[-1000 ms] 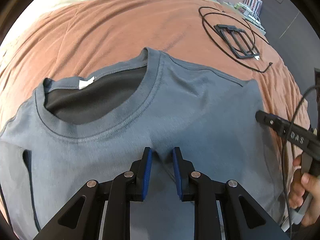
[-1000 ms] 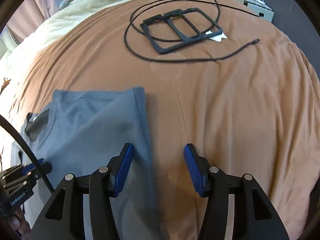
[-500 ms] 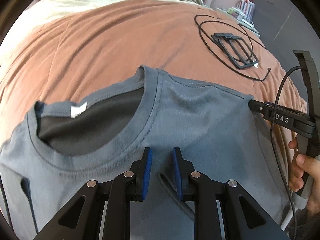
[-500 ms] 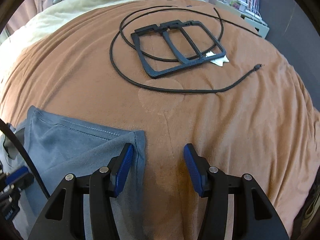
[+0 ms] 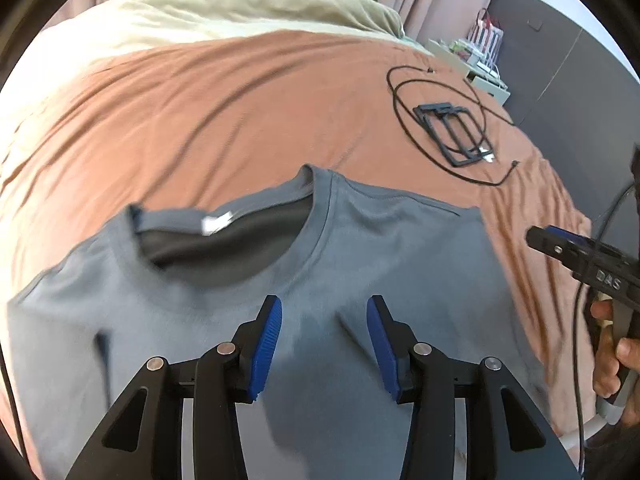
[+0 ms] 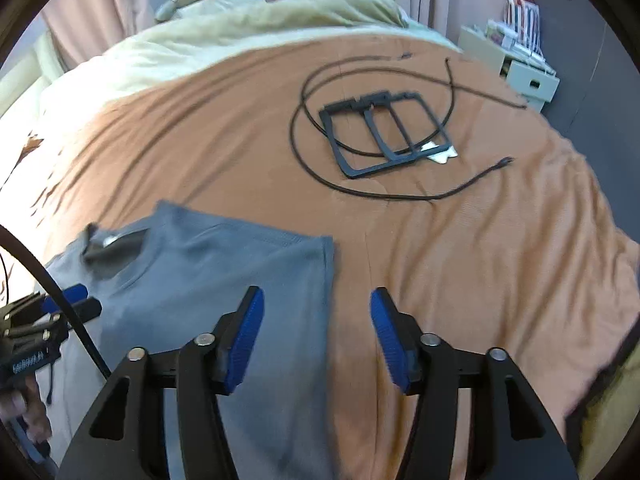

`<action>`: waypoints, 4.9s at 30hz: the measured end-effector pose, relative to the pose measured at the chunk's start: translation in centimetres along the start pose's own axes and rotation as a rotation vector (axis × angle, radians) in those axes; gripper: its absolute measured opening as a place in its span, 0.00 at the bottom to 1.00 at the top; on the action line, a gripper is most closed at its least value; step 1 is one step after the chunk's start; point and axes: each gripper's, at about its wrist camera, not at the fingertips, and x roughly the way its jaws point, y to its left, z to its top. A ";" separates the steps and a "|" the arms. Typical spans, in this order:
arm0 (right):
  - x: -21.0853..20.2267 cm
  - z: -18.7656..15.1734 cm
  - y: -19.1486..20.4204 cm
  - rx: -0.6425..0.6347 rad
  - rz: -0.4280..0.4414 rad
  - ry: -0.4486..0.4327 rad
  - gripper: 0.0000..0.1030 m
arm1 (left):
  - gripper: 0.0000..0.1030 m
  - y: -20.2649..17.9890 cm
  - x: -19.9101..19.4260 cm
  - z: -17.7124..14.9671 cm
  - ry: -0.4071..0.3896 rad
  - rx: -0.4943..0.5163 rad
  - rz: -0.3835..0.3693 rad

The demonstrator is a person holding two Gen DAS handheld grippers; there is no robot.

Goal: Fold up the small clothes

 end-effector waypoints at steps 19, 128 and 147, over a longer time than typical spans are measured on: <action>-30.3 -15.8 6.1 -0.049 0.046 -0.127 1.00 | 1.00 1.3 -31.4 -15.5 -0.175 -0.166 0.029; -24.0 -53.5 -7.5 0.337 0.452 -0.166 0.43 | 0.45 15.6 -29.2 -54.7 -0.201 -0.456 0.035; -22.8 -57.0 -11.2 0.507 0.810 -0.263 0.31 | 0.44 17.7 -28.8 -55.2 -0.201 -0.587 -0.097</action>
